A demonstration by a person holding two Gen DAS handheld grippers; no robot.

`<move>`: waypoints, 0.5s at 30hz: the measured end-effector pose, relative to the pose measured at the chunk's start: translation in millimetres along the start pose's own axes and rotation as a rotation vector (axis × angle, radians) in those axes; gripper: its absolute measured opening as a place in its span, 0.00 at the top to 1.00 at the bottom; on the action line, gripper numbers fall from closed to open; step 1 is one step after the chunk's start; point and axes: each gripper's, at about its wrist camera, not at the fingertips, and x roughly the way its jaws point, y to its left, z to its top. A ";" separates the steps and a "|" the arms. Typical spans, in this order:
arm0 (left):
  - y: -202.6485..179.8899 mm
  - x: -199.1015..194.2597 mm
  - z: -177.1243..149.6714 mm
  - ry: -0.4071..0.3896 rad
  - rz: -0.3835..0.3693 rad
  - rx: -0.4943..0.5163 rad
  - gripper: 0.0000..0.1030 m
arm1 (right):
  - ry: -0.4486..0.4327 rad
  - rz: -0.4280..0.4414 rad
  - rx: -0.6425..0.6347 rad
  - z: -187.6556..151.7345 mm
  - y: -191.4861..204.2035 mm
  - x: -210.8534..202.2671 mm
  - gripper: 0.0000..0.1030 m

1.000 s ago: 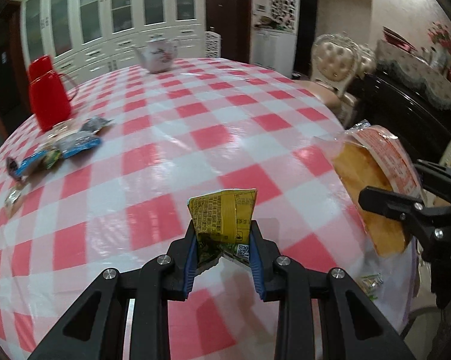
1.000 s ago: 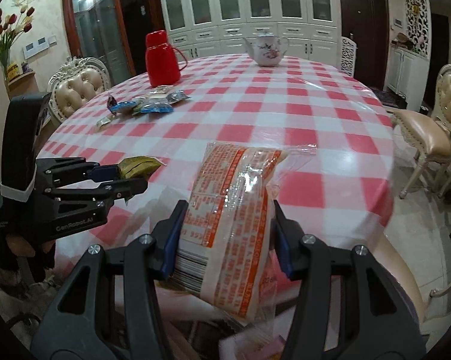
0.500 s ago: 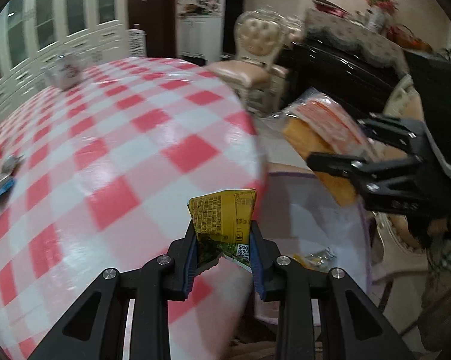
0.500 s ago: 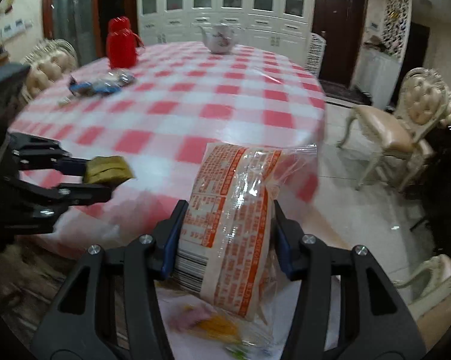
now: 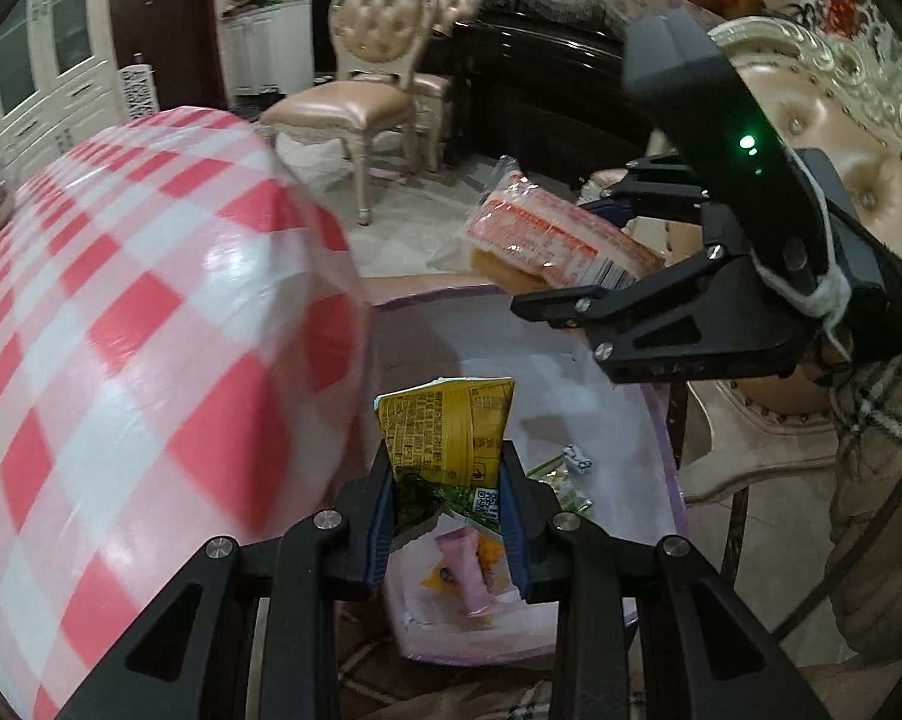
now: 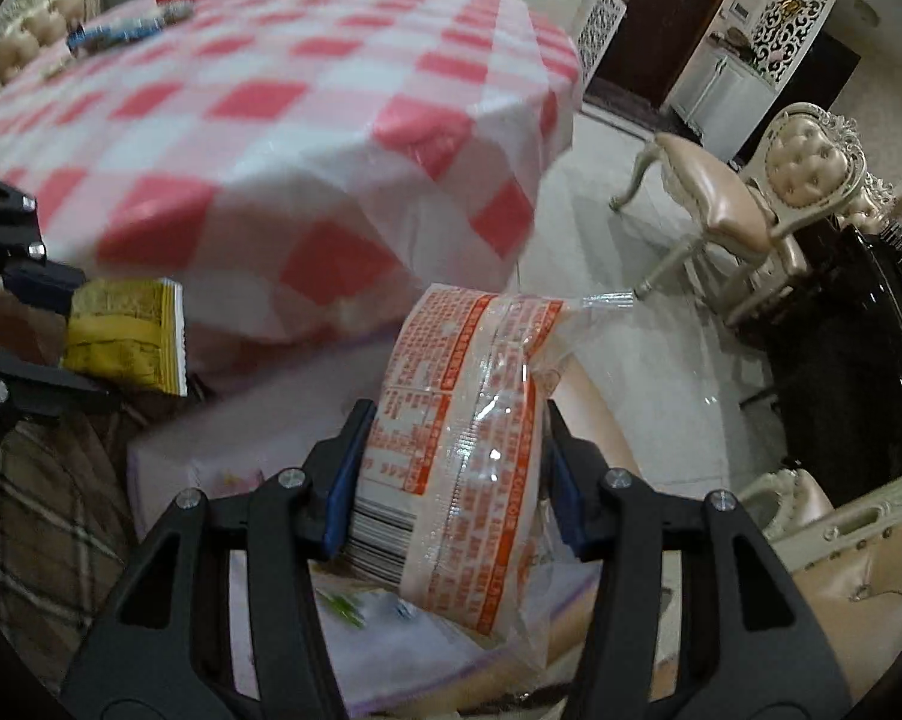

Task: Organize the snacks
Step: 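Open both tools to drop the packets into the white box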

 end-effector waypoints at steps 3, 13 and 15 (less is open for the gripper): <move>-8.8 9.5 4.1 0.009 -0.054 0.018 0.68 | 0.052 -0.001 -0.021 -8.5 -0.1 2.9 0.45; 24.1 -8.7 0.3 -0.077 -0.153 -0.101 0.29 | 0.083 -0.094 -0.008 -8.4 -14.9 -4.8 0.30; 44.4 -27.2 -7.7 -0.130 -0.085 -0.134 0.29 | 0.023 -0.097 0.016 0.7 -15.5 -16.5 0.30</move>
